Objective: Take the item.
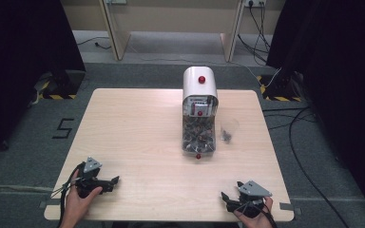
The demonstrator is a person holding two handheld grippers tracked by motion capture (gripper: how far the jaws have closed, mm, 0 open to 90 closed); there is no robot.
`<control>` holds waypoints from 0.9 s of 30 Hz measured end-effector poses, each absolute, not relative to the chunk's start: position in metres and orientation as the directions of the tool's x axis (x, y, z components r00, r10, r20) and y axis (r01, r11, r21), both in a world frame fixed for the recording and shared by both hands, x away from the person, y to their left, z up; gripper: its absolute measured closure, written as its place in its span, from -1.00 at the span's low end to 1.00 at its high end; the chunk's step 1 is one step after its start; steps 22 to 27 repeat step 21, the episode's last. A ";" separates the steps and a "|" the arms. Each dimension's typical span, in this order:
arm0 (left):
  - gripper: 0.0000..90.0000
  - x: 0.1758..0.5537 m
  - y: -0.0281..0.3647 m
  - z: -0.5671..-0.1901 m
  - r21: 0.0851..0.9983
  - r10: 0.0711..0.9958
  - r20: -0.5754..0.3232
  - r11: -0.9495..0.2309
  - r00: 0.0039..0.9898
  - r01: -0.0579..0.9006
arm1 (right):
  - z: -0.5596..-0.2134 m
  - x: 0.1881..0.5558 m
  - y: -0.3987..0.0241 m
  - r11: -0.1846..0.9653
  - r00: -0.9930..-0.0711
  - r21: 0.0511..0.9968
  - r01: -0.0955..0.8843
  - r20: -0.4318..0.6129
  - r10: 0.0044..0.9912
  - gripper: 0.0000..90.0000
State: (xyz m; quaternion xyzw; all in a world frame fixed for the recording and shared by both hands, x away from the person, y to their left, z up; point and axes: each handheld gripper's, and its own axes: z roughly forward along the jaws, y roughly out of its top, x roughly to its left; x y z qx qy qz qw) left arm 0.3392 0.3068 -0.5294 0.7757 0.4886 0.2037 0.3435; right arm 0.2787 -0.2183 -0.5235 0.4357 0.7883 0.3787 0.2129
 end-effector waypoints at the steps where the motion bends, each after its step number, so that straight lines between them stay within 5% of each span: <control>1: -1.00 0.339 0.307 -0.529 0.732 0.898 -0.020 -0.287 0.440 0.618 | -0.524 0.278 -0.219 0.337 -0.534 0.783 0.523 -0.007 0.846 -0.42; 27: -1.00 0.339 0.307 -0.529 0.732 0.898 -0.020 -0.286 0.440 0.618 | -0.535 0.264 -0.219 0.311 -0.526 0.816 0.487 -0.010 0.850 -0.51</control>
